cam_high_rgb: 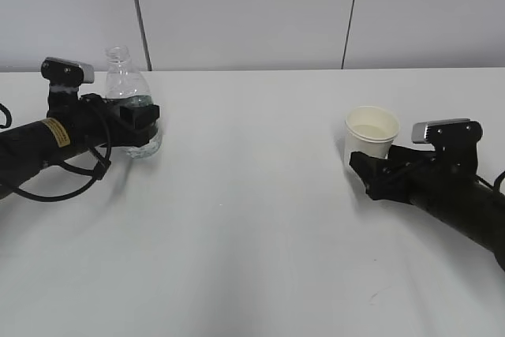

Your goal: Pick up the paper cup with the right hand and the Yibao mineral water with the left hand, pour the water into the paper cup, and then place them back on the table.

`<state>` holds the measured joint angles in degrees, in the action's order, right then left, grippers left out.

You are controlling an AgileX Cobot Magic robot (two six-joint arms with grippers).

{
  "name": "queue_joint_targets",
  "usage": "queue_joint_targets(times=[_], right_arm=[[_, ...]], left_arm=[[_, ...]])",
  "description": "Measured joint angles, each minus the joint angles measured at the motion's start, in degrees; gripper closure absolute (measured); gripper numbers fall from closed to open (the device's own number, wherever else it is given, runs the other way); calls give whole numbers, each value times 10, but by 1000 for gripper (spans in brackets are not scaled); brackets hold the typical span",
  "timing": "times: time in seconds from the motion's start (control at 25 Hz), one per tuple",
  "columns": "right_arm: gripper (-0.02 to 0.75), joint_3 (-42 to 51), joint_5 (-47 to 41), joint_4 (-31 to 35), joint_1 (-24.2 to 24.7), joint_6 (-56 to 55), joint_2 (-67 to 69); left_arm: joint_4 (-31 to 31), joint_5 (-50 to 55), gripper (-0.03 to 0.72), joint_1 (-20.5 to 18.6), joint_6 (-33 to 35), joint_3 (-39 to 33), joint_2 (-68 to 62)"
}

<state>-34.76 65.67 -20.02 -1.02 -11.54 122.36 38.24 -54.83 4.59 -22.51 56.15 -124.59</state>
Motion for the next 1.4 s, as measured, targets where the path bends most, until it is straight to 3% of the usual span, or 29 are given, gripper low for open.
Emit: queue_joint_targets(times=[0.92,1.4], right_arm=[[143,135,0,24,0,3,-169],[143,138,0,25,0,4,-180]], left_arm=[[-3,-1,356,0,0,0,-1],[1,-29,229,0,0,0,-3]])
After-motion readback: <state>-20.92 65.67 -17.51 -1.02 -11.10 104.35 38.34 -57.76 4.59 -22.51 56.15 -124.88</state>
